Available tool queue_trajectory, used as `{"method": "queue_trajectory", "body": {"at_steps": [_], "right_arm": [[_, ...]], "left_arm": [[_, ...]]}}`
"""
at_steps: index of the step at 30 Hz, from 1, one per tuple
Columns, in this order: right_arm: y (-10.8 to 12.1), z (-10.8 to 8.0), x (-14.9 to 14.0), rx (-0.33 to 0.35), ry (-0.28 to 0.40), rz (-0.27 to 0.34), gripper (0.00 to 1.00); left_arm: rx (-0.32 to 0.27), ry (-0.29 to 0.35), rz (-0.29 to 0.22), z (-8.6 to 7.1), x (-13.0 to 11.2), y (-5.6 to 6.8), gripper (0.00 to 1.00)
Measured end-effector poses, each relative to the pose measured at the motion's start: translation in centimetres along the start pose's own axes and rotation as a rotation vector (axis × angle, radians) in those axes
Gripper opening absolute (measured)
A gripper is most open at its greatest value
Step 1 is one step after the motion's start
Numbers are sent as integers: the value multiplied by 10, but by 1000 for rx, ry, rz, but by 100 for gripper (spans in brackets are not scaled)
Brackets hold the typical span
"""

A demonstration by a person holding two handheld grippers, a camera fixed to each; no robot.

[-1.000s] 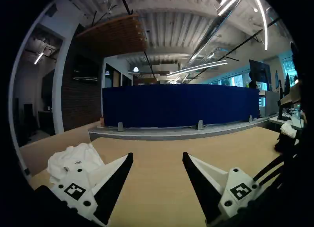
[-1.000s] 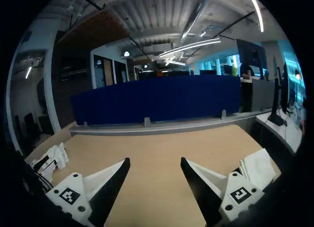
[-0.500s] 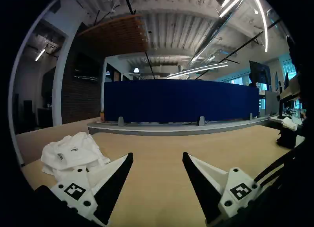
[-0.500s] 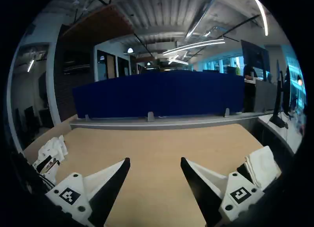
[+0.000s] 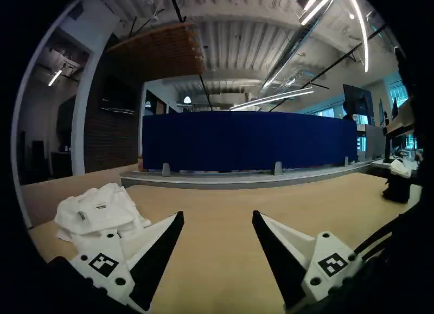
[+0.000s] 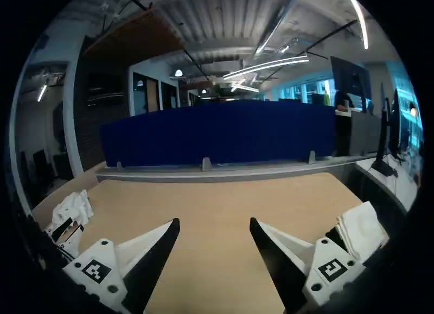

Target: Fold towel

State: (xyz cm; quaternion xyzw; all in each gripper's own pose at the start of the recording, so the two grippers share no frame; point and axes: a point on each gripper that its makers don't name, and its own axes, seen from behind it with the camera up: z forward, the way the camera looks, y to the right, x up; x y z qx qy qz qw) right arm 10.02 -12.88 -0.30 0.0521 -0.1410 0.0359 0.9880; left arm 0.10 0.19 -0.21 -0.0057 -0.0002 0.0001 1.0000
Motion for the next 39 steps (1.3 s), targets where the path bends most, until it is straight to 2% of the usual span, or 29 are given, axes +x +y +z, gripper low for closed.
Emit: {"method": "queue_trajectory", "body": {"at_steps": [9,15,21,29,39], "right_arm": [[25,-3,25,-32,73,4,100],[44,-7,26,-44,115,0,100],[71,-7,17,-78,152,-5,100],[108,3,-7,-139,157,4,100],[117,17,-32,-128,173,-17,100]], "left_arm": [[0,1,-2,0,0,1,94],[1,0,0,0,0,1,94],[0,1,-1,0,-1,1,94],[0,0,-1,0,-1,1,94],[1,0,-1,-1,-1,1,94]]}}
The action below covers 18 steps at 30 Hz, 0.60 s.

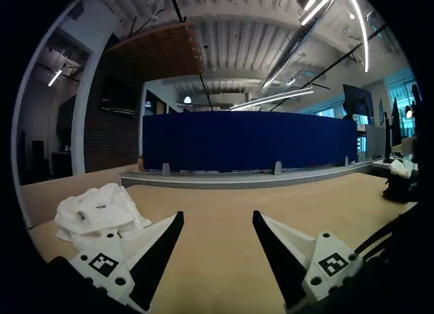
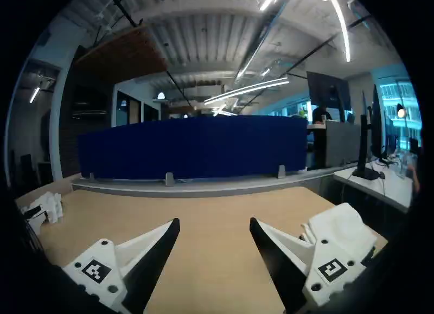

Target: Fold towel

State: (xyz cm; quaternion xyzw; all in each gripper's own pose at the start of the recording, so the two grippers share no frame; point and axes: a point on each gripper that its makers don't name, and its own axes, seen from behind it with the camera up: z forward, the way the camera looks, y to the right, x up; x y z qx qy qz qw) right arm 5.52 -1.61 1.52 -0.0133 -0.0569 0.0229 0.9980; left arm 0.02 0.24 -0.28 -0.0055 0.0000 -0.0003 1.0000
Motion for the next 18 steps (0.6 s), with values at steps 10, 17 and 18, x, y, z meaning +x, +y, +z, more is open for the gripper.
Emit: {"method": "queue_trajectory", "body": {"at_steps": [10,17,18], "right_arm": [[19,1,-41,-7,-14,-20,100],[27,1,-51,-12,22,3,100],[28,1,-51,-12,29,3,100]], "left_arm": [[0,0,0,0,0,0,94],[0,0,0,1,1,0,94],[0,0,0,1,1,0,94]]}}
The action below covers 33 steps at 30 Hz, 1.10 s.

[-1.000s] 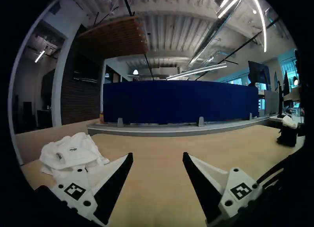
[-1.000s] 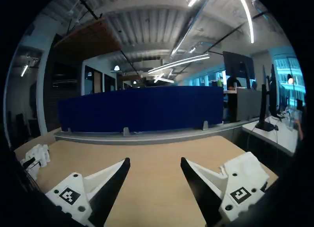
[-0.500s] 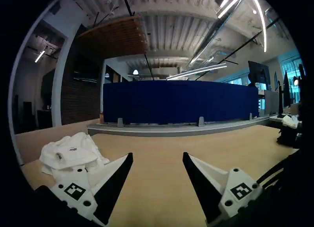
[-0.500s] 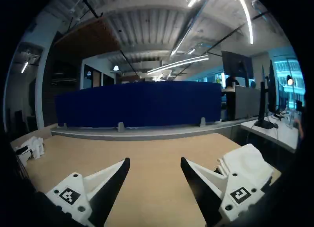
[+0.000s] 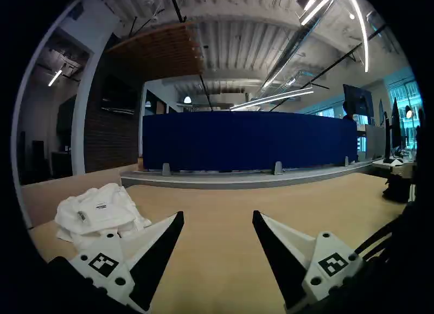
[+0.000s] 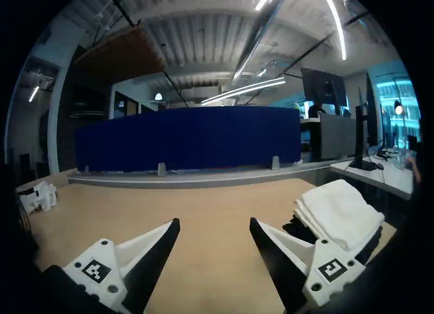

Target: Fold towel

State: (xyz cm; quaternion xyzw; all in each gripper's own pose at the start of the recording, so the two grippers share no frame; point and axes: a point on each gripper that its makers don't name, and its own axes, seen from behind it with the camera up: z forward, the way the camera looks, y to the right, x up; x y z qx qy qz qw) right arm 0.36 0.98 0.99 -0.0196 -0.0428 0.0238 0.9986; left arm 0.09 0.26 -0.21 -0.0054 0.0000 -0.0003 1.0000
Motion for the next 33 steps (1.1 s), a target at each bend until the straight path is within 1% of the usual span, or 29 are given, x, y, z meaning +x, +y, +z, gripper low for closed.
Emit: {"method": "queue_trajectory", "body": {"at_steps": [3,8,15,21,29,33], "right_arm": [[3,1,1,3,16,-10,100],[2,-2,-3,16,25,-25,100],[-2,-8,-2,34,64,-17,100],[-4,-9,-8,31,66,-21,100],[-9,-7,-7,28,84,-46,100],[-8,-7,-6,24,86,-47,100]], "left_arm": [[0,0,0,0,0,0,94],[0,0,0,0,0,-1,94],[0,0,0,1,0,0,94],[0,0,0,0,0,-1,94],[0,0,0,0,0,-1,94],[0,0,0,0,0,-1,94]]}}
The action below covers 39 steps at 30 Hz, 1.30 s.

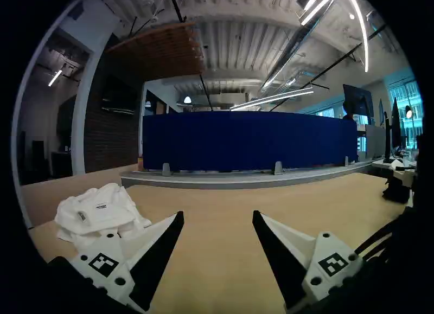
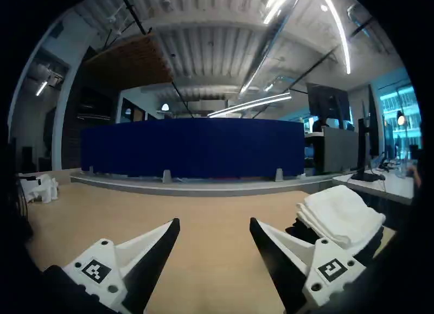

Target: Fold towel

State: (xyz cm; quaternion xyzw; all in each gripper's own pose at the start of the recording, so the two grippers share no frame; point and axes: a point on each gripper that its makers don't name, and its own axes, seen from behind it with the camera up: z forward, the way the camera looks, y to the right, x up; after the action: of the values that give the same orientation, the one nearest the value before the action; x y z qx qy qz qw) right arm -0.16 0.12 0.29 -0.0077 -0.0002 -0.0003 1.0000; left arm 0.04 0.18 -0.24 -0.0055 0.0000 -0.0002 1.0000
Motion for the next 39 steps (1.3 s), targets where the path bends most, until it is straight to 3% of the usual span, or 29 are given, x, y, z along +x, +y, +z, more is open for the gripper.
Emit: {"method": "queue_trajectory", "body": {"at_steps": [39], "right_arm": [[0,-3,1,-2,0,0,100]], "left_arm": [[0,0,0,0,0,1,94]]}}
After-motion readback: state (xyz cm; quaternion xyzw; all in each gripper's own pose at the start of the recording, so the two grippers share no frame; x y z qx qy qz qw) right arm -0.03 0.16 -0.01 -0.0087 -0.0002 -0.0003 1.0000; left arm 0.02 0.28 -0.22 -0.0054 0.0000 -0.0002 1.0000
